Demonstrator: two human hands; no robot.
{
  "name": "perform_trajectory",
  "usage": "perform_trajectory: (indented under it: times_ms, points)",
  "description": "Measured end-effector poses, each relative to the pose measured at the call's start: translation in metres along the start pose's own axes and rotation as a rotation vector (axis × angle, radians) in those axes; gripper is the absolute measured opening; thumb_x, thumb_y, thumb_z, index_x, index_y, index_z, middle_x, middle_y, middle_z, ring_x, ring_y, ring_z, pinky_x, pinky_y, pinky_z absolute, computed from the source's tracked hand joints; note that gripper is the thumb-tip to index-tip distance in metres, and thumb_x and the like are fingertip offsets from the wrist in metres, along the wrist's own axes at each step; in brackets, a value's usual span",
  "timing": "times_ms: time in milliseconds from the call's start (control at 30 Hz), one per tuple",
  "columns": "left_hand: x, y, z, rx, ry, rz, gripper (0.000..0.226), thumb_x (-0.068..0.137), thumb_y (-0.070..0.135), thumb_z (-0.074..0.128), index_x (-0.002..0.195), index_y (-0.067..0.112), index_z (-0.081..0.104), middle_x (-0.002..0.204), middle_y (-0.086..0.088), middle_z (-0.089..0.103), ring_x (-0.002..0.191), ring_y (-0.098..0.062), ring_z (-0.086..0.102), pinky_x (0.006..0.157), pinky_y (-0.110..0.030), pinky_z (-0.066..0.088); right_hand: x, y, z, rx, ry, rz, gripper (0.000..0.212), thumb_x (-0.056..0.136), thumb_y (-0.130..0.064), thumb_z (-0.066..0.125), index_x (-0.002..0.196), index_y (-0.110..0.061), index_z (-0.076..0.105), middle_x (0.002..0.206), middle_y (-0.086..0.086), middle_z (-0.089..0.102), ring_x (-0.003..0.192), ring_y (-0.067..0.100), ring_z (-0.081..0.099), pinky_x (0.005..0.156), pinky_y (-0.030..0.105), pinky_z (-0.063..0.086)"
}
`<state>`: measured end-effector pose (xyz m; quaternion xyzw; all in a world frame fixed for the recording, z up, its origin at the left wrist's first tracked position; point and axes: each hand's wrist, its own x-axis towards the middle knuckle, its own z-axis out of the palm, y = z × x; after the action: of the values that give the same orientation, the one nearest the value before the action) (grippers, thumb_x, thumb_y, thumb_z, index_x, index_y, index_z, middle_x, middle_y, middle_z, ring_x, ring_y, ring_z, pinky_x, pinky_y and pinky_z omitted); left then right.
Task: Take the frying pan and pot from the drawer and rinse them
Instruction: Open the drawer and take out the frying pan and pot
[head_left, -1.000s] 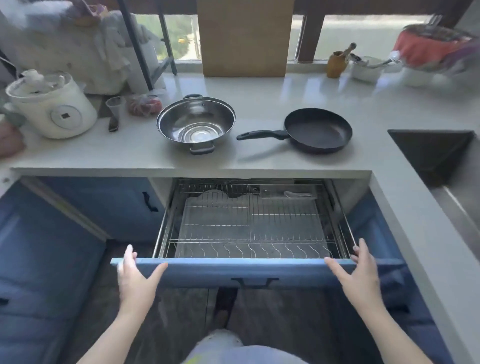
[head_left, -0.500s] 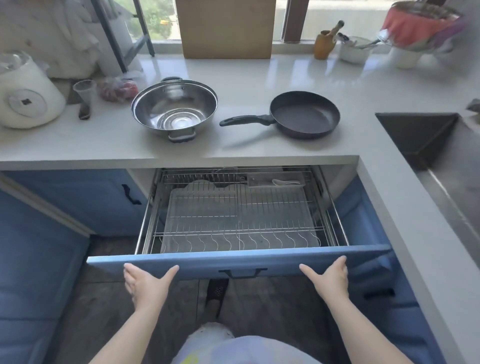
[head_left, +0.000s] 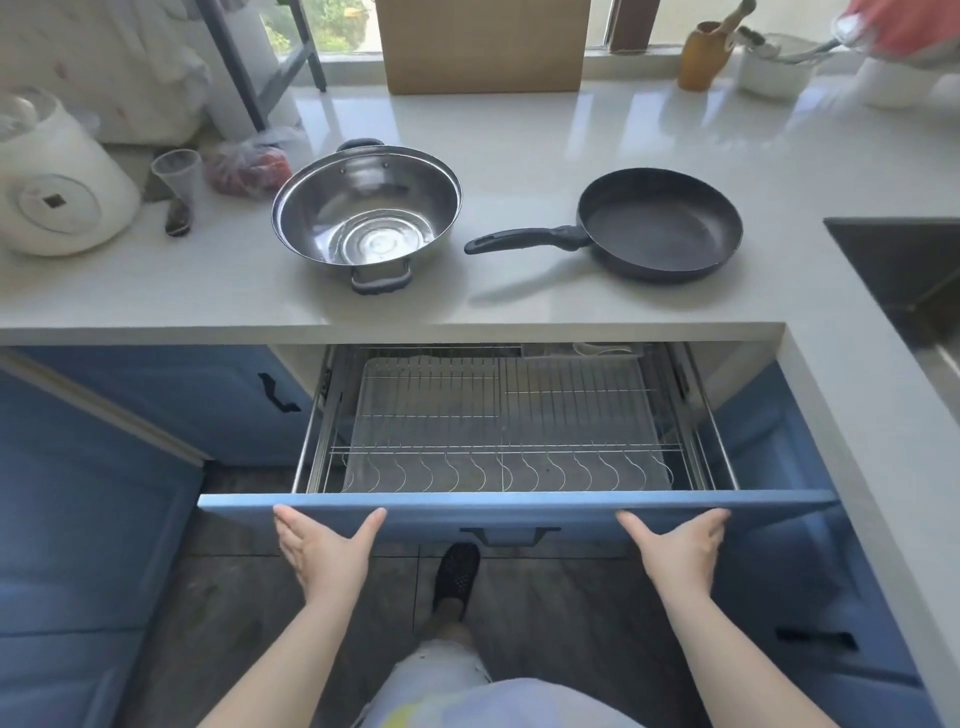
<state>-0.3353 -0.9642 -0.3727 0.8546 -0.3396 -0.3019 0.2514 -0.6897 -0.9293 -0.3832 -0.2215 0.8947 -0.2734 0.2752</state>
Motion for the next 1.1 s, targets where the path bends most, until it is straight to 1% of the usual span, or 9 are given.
perform_trajectory:
  times_ms: [133, 200, 333, 433, 600, 733, 900, 967, 1100]
  points:
    - [0.02, 0.022, 0.009, -0.011, 0.003, -0.011, 0.128, 0.073, 0.047, 0.08, 0.154, 0.003, -0.009, 0.163, -0.014, -0.003, 0.15, -0.031, -0.001, 0.121, -0.046, 0.011, 0.02, -0.021, 0.008, -0.007, 0.0, -0.007, 0.115, 0.069, -0.041, 0.086, 0.149, 0.0, 0.013, 0.156, 0.02, 0.024, 0.142, 0.035, 0.028, 0.108, 0.054, 0.035]
    - [0.031, 0.033, 0.013, -0.014, 0.001, -0.013, 0.128, 0.074, 0.046, 0.08, 0.154, 0.003, -0.009, 0.163, -0.014, -0.003, 0.15, -0.031, -0.001, 0.122, -0.046, 0.01, 0.028, -0.034, 0.012, -0.021, 0.003, -0.008, 0.116, 0.072, -0.041, 0.084, 0.151, -0.001, 0.009, 0.158, 0.018, 0.021, 0.143, 0.035, 0.026, 0.108, 0.054, 0.034]
    - [0.051, 0.053, 0.021, -0.004, -0.005, -0.01, 0.127, 0.074, 0.048, 0.079, 0.154, 0.005, -0.01, 0.163, -0.012, -0.003, 0.15, -0.03, -0.001, 0.121, -0.05, 0.013, 0.042, -0.058, 0.021, -0.06, 0.025, -0.019, 0.12, 0.075, -0.044, 0.081, 0.154, -0.004, 0.001, 0.16, 0.016, 0.017, 0.142, 0.038, 0.029, 0.106, 0.056, 0.033]
    - [0.066, 0.065, 0.026, 0.015, -0.01, 0.015, 0.125, 0.076, 0.051, 0.077, 0.154, 0.006, -0.01, 0.163, -0.011, -0.003, 0.15, -0.03, -0.001, 0.121, -0.049, 0.012, 0.054, -0.072, 0.03, -0.108, 0.048, -0.049, 0.121, 0.076, -0.05, 0.078, 0.154, -0.005, -0.002, 0.161, 0.015, 0.015, 0.142, 0.038, 0.03, 0.106, 0.058, 0.034]
    - [0.086, 0.076, 0.033, 0.054, -0.046, 0.088, 0.12, 0.078, 0.052, 0.073, 0.155, 0.011, -0.009, 0.164, -0.006, -0.003, 0.151, -0.026, -0.003, 0.12, -0.049, 0.014, 0.075, -0.094, 0.042, -0.118, 0.044, -0.075, 0.12, 0.078, -0.055, 0.074, 0.155, -0.008, -0.006, 0.164, 0.012, 0.008, 0.146, 0.034, 0.023, 0.112, 0.056, 0.031]
    - [0.102, 0.09, 0.038, 0.036, -0.093, 0.129, 0.118, 0.08, 0.05, 0.073, 0.155, 0.012, -0.01, 0.164, -0.004, -0.004, 0.151, -0.024, -0.004, 0.121, -0.047, 0.01, 0.091, -0.111, 0.049, -0.118, 0.044, -0.1, 0.121, 0.079, -0.058, 0.072, 0.155, -0.007, -0.007, 0.164, 0.012, 0.007, 0.148, 0.032, 0.02, 0.112, 0.054, 0.03]
    - [0.126, 0.112, 0.048, 0.029, -0.099, 0.168, 0.119, 0.079, 0.049, 0.074, 0.155, 0.007, -0.007, 0.164, -0.008, -0.002, 0.151, -0.025, -0.001, 0.121, -0.043, 0.007, 0.113, -0.133, 0.059, -0.129, 0.057, -0.108, 0.123, 0.076, -0.062, 0.071, 0.155, -0.005, -0.004, 0.164, 0.012, 0.009, 0.147, 0.032, 0.022, 0.111, 0.054, 0.031]
    - [0.136, 0.118, 0.051, 0.026, -0.093, 0.181, 0.118, 0.079, 0.049, 0.075, 0.155, 0.006, -0.005, 0.164, -0.01, 0.001, 0.151, -0.026, 0.001, 0.121, -0.044, 0.009, 0.121, -0.142, 0.064, -0.124, 0.058, -0.121, 0.122, 0.077, -0.061, 0.071, 0.155, -0.004, -0.003, 0.163, 0.012, 0.01, 0.147, 0.032, 0.023, 0.111, 0.054, 0.031]
    - [0.152, 0.126, 0.057, 0.055, -0.115, 0.258, 0.116, 0.077, 0.049, 0.076, 0.155, 0.006, 0.002, 0.162, -0.012, 0.01, 0.15, -0.029, 0.01, 0.12, -0.048, 0.018, 0.135, -0.154, 0.069, -0.115, 0.044, -0.178, 0.119, 0.077, -0.056, 0.075, 0.155, -0.005, 0.001, 0.163, 0.011, 0.014, 0.146, 0.032, 0.024, 0.111, 0.055, 0.031]
